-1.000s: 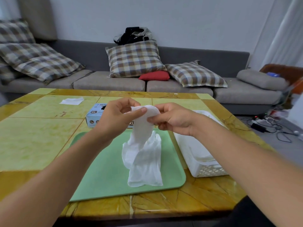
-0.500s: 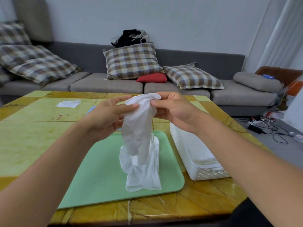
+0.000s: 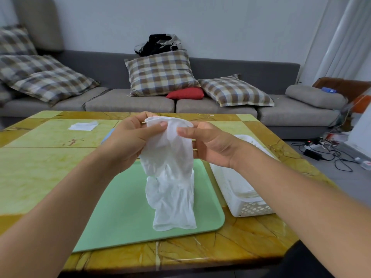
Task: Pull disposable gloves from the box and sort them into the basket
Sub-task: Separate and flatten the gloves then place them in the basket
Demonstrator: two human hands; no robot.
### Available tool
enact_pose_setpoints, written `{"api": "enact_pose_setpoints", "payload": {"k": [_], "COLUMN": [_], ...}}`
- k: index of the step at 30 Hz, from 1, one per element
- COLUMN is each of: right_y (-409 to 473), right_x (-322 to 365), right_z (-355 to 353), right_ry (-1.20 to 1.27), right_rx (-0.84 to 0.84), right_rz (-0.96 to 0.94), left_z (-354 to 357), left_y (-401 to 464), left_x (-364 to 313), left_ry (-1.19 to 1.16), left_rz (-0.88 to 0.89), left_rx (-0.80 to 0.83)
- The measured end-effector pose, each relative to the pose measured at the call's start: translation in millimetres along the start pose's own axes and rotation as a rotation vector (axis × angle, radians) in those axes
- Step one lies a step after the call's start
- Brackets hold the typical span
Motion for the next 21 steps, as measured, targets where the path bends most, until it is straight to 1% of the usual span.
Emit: {"api": "enact_pose_setpoints", "payload": {"k": [2, 4, 6, 10, 14, 18, 21], "right_y": [-1, 1, 3, 1, -4, -2, 11], "right_x": [-1, -4, -5, -3, 1, -7, -24], "right_z": [2, 5, 4, -5, -8, -13, -15], "right_ry": [-0.083, -0.069, -0.028, 0.049, 0.013, 0.021, -0.074], "right_rx": [-0.050, -0.142, -0.194, -0.141, -0.041, 0.000, -0.026], "right_rz": [-0.028, -0.050, -0.044, -0.005, 0.061, 0.121, 0.223], "left_z": [2, 0, -3, -12, -17, -21, -23], "left_y": [1, 0, -1, -6, -5, -1, 8], "left_x": [0, 2, 3, -1, -4, 9, 26], "left_ry": [0.029, 0.086, 0.133, 0.103, 0.136, 0.184, 0.267], "left_rz": [0.034, 0.062, 0.036, -0.061, -0.102, -0.235, -0.377], "left_rx": [-0.064, -0.106, -0.097, 0.045, 0.166, 0.190, 0.159]}}
Point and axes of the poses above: each hand's wrist, its own y-axis towards the middle knuckle, its own z-axis out of the palm, x = y × z, the point moved 1 cm from there along y, towards the middle knuckle
